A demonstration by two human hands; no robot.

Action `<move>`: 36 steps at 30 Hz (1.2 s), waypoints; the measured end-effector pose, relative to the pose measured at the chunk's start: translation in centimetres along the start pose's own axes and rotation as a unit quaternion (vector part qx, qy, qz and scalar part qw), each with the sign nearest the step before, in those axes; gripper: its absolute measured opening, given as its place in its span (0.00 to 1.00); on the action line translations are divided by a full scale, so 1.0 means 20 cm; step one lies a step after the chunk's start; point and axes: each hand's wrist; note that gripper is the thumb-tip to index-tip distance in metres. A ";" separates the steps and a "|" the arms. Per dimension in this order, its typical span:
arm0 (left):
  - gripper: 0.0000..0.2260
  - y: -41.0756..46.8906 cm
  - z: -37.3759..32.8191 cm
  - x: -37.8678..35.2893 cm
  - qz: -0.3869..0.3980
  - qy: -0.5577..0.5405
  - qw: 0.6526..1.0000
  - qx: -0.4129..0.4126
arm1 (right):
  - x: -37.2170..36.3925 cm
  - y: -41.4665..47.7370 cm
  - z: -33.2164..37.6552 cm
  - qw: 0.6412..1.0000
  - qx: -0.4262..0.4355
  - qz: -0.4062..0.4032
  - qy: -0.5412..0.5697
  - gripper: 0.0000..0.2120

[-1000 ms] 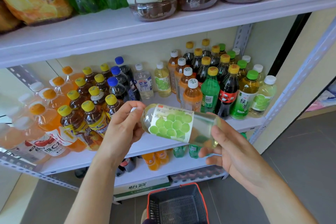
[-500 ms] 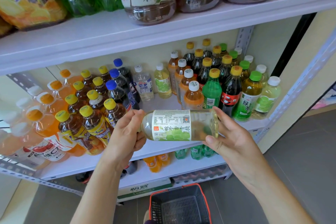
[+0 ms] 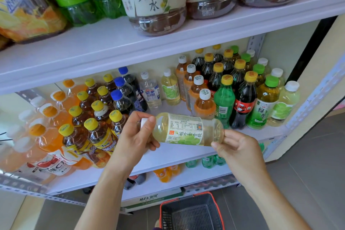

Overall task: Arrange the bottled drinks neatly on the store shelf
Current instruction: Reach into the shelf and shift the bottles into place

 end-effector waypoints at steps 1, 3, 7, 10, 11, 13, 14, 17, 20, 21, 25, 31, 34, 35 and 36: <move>0.13 0.02 -0.01 0.00 -0.017 0.014 1.000 -0.002 | -0.02 0.01 0.00 1.000 -0.002 -0.007 -0.027 0.15; 0.07 0.07 0.00 0.01 -0.043 0.060 0.997 -0.015 | -0.05 0.04 0.00 0.995 0.002 -0.021 -0.096 0.13; 0.03 0.19 0.02 0.05 -0.058 0.262 0.962 -0.055 | -0.07 0.10 0.02 0.980 0.056 -0.059 -0.179 0.15; 0.06 0.34 0.05 0.04 -0.038 0.396 0.915 -0.068 | -0.06 0.17 0.06 0.962 0.126 -0.065 -0.233 0.20; 0.09 0.40 0.07 0.04 -0.034 0.417 0.906 -0.066 | -0.06 0.20 0.08 0.953 0.147 -0.067 -0.254 0.21; 0.12 0.52 0.10 0.01 -0.024 0.444 0.894 -0.061 | -0.07 0.25 0.11 0.935 0.171 -0.066 -0.302 0.23; 0.13 0.58 0.12 0.00 -0.019 0.452 0.890 -0.060 | -0.07 0.28 0.12 0.928 0.172 -0.059 -0.325 0.24; 0.15 0.75 0.18 -0.05 -0.006 0.478 0.876 -0.061 | -0.09 0.36 0.13 0.917 0.143 -0.032 -0.370 0.28; 0.14 0.88 0.22 -0.10 -0.001 0.496 0.867 -0.044 | -0.11 0.41 0.10 0.907 0.117 -0.017 -0.403 0.32; 0.14 0.92 0.23 -0.11 0.000 0.504 0.863 -0.040 | -0.11 0.41 0.10 0.905 0.117 -0.015 -0.409 0.33; 0.14 1.02 0.23 -0.14 -0.012 0.492 0.870 -0.018 | -0.12 0.43 0.06 0.900 0.128 -0.026 -0.415 0.35; 0.24 1.03 0.21 -0.12 0.046 0.455 0.889 0.022 | -0.11 0.41 0.03 0.922 0.138 -0.016 -0.360 0.36; 0.24 1.01 0.17 -0.02 -0.054 0.531 0.845 -0.038 | -0.10 0.40 0.04 0.938 0.147 -0.019 -0.312 0.35; 0.24 1.02 0.15 0.02 -0.083 0.571 0.815 -0.041 | -0.10 0.39 0.04 0.942 0.146 -0.026 -0.300 0.34; 0.23 1.04 0.13 0.05 -0.088 0.608 0.789 -0.015 | -0.11 0.37 0.04 0.946 0.143 -0.035 -0.288 0.34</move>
Point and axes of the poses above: each hand's wrist, its own y-axis towards the middle knuckle, its own x-axis out of the back of the hand, z = x × y, and after that the axes turned 8 degrees about z, right-handed
